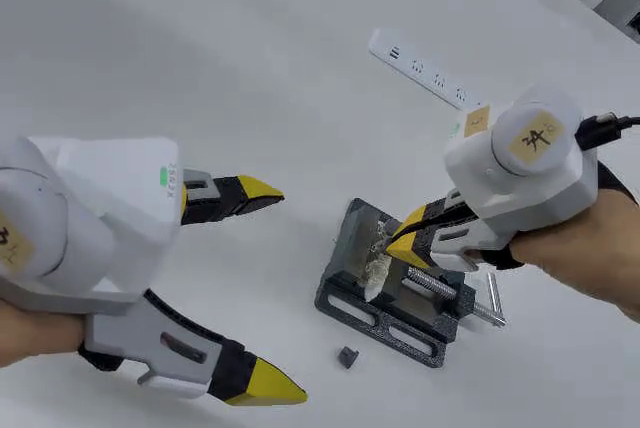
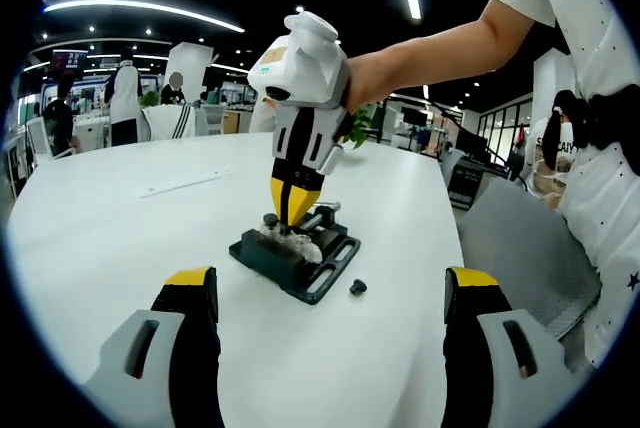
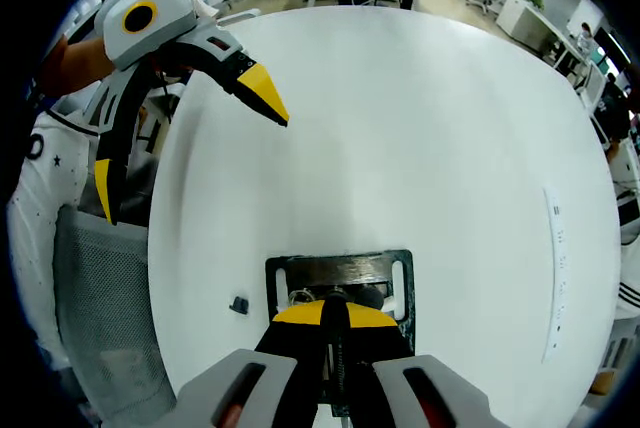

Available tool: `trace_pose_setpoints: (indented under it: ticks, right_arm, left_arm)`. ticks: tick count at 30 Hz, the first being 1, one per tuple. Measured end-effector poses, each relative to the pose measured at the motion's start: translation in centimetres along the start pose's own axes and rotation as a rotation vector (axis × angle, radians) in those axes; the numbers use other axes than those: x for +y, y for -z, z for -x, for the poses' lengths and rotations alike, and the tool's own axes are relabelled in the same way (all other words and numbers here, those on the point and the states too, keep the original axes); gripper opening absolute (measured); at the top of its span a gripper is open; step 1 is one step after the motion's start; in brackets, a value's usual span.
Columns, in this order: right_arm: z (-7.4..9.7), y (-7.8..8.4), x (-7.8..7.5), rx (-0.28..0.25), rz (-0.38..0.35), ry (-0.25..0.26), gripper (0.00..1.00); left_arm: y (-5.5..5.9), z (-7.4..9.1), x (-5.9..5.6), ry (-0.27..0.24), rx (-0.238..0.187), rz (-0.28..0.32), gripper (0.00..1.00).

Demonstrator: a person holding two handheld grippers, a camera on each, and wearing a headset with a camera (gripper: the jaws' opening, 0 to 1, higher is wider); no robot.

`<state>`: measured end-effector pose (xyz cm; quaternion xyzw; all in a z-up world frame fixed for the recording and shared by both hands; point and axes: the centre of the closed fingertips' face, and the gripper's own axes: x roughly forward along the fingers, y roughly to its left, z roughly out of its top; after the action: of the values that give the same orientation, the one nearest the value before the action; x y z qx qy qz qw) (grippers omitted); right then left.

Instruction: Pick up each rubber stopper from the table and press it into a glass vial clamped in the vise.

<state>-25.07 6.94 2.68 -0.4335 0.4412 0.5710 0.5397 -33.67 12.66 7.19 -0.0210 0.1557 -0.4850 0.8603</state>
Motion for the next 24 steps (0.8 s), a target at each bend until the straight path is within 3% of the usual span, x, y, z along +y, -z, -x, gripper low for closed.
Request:
trace_pose_setpoints:
  ticks: [24]
  right_arm:
    - [-0.13,-0.05,-0.14,0.020,0.001,-0.022,0.01]
  left_arm:
    - [-0.08,-0.04,0.16,-0.007,-0.007,0.003,0.93]
